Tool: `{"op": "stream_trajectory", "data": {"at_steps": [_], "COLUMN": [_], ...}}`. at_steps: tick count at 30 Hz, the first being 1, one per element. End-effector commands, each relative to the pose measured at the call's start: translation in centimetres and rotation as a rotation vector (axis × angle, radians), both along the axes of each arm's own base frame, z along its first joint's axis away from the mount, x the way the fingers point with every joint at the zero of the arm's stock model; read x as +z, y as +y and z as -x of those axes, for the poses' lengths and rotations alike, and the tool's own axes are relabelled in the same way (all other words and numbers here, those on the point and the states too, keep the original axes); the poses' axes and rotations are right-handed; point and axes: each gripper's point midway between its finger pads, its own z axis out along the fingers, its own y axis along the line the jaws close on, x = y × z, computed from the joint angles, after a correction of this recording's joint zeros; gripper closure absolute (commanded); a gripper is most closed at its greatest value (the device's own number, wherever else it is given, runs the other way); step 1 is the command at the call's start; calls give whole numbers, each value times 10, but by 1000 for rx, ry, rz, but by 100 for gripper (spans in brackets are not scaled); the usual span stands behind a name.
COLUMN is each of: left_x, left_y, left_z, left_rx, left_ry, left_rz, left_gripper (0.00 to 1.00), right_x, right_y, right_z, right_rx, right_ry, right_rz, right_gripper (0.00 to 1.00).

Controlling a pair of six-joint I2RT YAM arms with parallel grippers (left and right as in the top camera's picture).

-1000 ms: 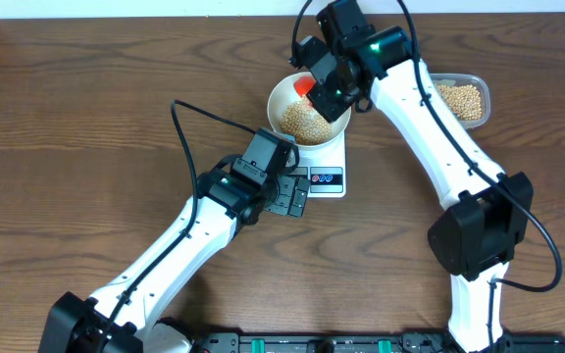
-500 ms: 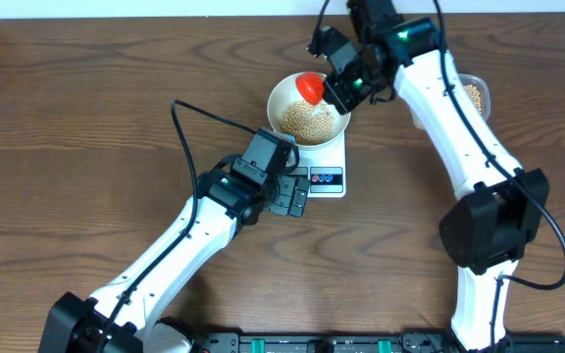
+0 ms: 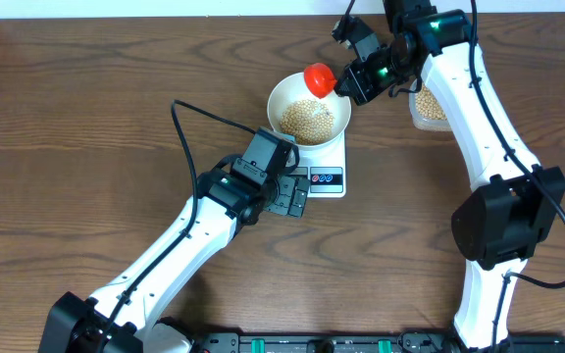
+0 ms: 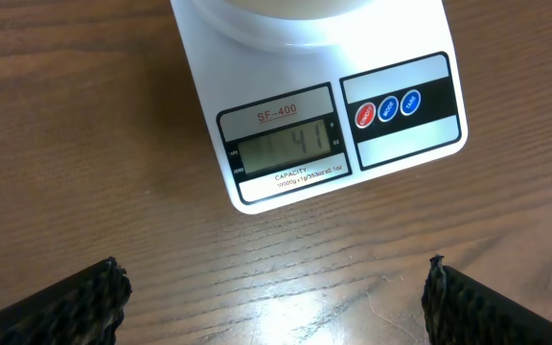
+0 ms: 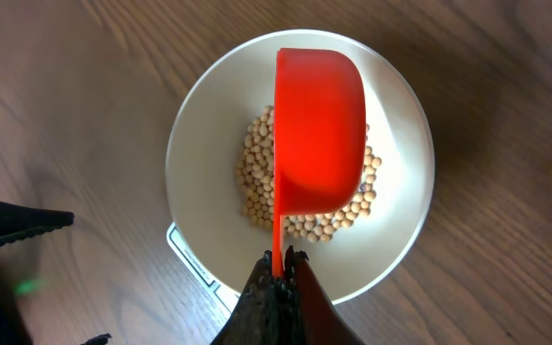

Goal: Scoop item into bowl and weigh 50g on scale
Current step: 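Carry the empty scoop right back to the soybean tub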

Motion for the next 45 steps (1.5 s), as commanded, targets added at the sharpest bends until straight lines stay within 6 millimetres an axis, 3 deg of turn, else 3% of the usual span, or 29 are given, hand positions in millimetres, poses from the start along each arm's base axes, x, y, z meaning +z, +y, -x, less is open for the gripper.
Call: {"op": "stream_trajectory", "data": {"at_steps": [1,7,14,17,19,22,25,30,37,45], "left_x": [0,0,0,0,0,0,0,0,0,0], "left_y": [3,3,3,3,3,3,3,3,3,3], "left_z": [0,0,0,0,0,0,0,0,0,0], "left_rx": [3,3,3,3,3,3,3,3,3,3], "left_ry": [-8,-8,-8,-8,-8,-8,-8,-8,-8,-8], "left_rz": [-11,-11,-11,-11,-11,-11,-11,-11,-11,-11], "left_gripper": [0,0,0,0,0,0,0,0,0,0], "right_x": [23,19,8,27,53,75,86,78,40,-26], "right_y": [4,2,5,19,16,-13,-54,-128,-212,-250], "right_z": [3,1,2,12,15,9,2,-2,9,16], "right_rx": [6,7,-9,23,17,-65,-175,-364,-572,-657], "right_ry": [-35,-55,-125,-156,-195,-218,-207,-108,64,225], "right_rz": [-40,6,208,167,109,90,90,113,243,444], "right_gripper": [99,99,99,99,99,99,99,99,99,99]}}
